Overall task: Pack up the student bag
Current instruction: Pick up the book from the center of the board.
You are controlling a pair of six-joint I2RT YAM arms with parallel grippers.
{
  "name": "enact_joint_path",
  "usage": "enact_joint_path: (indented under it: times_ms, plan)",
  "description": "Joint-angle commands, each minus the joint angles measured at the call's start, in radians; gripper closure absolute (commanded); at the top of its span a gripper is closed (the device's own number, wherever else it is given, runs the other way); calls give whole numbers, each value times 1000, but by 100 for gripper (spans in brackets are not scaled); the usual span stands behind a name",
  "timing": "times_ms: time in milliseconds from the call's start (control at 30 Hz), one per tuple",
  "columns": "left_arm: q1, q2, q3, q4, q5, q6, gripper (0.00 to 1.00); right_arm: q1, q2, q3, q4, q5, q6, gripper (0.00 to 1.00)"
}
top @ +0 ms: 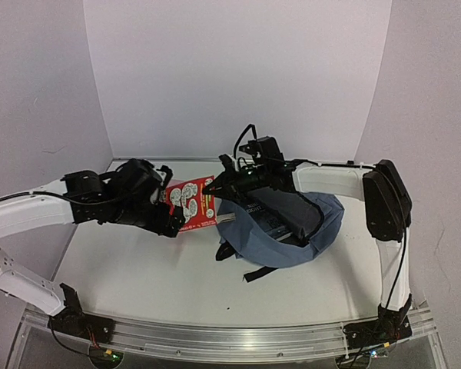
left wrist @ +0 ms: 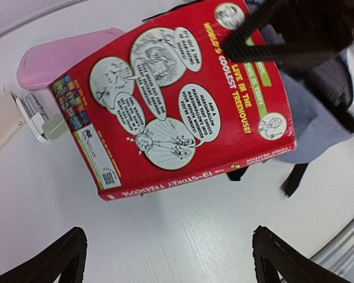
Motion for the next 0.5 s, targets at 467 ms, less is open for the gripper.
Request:
enact_joint_path:
  times_ms: [467]
  plan:
    - [-180, 428, 189, 7, -465, 482, 21, -11, -158, -153, 233, -133, 186, 100]
